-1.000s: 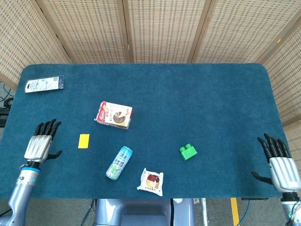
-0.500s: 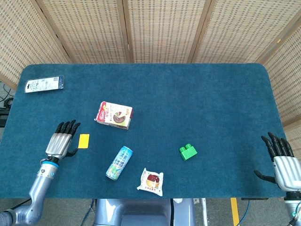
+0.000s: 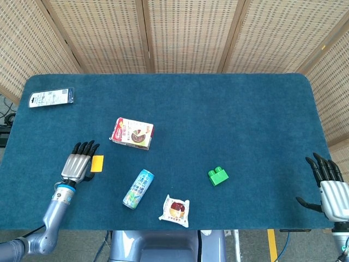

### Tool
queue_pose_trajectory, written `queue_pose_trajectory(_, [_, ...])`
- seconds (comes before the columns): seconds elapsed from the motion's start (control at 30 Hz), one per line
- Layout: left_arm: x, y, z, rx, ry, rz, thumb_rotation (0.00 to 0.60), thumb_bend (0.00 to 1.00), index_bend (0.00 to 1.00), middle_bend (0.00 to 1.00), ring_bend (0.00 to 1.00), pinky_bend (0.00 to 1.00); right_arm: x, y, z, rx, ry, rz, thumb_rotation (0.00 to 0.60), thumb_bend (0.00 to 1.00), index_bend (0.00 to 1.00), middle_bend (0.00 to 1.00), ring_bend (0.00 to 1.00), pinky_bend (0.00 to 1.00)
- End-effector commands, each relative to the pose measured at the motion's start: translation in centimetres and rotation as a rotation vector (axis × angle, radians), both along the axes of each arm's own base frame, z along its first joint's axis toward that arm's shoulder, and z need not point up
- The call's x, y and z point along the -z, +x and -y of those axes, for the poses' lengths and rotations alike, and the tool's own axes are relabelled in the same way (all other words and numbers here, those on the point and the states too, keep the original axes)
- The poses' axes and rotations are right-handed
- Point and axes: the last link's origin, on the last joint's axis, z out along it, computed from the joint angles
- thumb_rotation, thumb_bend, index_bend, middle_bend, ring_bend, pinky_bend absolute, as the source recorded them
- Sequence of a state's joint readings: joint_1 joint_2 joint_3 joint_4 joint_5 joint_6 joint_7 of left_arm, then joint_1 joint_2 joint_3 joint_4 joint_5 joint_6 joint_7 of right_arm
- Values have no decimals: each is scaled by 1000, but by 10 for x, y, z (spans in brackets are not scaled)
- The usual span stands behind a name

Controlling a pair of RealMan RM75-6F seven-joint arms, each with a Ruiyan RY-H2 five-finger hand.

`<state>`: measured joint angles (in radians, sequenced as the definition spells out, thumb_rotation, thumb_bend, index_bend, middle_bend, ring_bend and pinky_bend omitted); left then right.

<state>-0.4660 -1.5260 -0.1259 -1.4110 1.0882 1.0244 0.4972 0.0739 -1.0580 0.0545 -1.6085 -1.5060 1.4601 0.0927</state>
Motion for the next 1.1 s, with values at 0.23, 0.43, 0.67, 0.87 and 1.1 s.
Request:
queue_pose_trajectory(0.23, [7, 1, -5, 2, -11, -21, 600, 290, 18, 0, 0, 0, -1, 0, 0, 0, -2, 4, 600, 104, 0, 0, 0, 0])
queue_pose_trajectory(0.43, [10, 0, -6, -3, -19, -33, 600, 291, 17, 0, 0, 0, -2, -1, 0, 0, -5, 7, 600, 104, 0, 0, 0, 0])
queue_pose_trajectory(0.67, [11, -2, -7, -13, -24, -48, 600, 292, 17, 0, 0, 0, -1, 0, 0, -1, -3, 8, 600, 103, 0, 0, 0, 0])
queue_pose_trajectory(0.87, [14, -3, -10, -8, -18, -69, 600, 297, 18, 0, 0, 0, -1, 0, 0, -3, -2, 6, 600, 104, 0, 0, 0, 0])
queue_pose_trajectory(1.1, [20, -1, -15, 13, -6, -78, 600, 307, 19, 0, 0, 0, -2, -1, 0, 0, -4, 10, 600, 105, 0, 0, 0, 0])
